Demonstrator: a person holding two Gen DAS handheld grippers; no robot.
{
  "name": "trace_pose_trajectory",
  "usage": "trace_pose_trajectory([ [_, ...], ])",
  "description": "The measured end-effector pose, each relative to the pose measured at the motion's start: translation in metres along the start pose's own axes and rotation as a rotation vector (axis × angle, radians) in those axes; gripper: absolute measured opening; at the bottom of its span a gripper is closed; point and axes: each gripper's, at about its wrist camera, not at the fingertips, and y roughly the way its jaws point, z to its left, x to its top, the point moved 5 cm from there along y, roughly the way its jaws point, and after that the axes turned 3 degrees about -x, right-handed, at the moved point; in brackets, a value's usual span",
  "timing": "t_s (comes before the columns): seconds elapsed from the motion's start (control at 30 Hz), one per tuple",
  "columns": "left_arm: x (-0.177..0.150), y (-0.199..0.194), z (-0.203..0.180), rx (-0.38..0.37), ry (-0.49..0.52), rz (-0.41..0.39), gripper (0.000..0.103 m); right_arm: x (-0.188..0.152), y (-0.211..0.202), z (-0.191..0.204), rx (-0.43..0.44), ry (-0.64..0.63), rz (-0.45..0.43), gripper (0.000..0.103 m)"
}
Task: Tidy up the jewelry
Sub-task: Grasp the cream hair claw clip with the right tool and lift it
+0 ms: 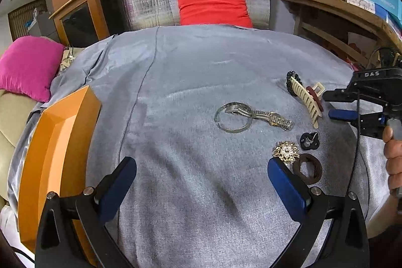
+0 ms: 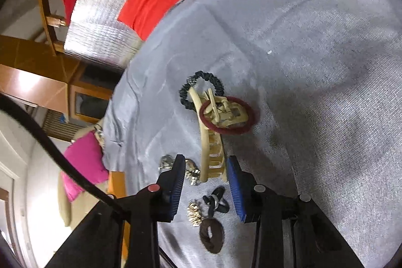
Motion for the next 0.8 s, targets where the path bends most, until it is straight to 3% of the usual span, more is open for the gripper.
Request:
trace_pose_trajectory([
  [0.13,-0.002,0.001,-0.002,0.004,0.009,0.004,0.103,0.004,0.011,0.007,-0.039,-0.037,-0.016,0.039],
  [0.23,-0.003,0.001,-0.001,0.008,0.011,0.008,0.103,0.003,0.025,0.014,-0.084,-0.069,-0.001,0.054],
  [0.33,-0.004,0.003,0.001,0.009,0.002,0.016,0.103,0.0,0.036,0.018,-0.136,-0.115,0.005,0.054],
  [0.37,-0.004,0.003,0.001,0.009,0.0,0.019,0.103,0.0,0.038,0.018,-0.156,-0.135,0.002,0.051],
  [0.43,-0.004,0.005,0.002,0.006,-0.004,0.028,0.103,-0.001,0.041,0.018,-0.182,-0.154,0.005,0.023],
  [0.47,-0.005,0.006,0.003,0.004,-0.007,0.032,0.103,0.0,0.041,0.017,-0.18,-0.151,0.012,0.023],
  [0.53,-0.006,0.007,0.004,0.002,-0.011,0.039,0.103,0.001,0.036,0.017,-0.155,-0.132,0.02,0.022],
  [0.67,-0.007,0.007,0.006,0.002,-0.028,0.044,0.103,0.0,0.015,0.02,0.004,-0.069,0.044,0.022],
  [0.73,-0.007,0.008,0.005,-0.002,-0.032,0.05,0.103,0.001,0.002,0.02,0.112,-0.027,0.049,0.012],
  [0.8,-0.008,0.009,0.003,-0.004,-0.028,0.054,0.103,0.002,-0.004,0.019,0.158,-0.004,0.045,0.011],
])
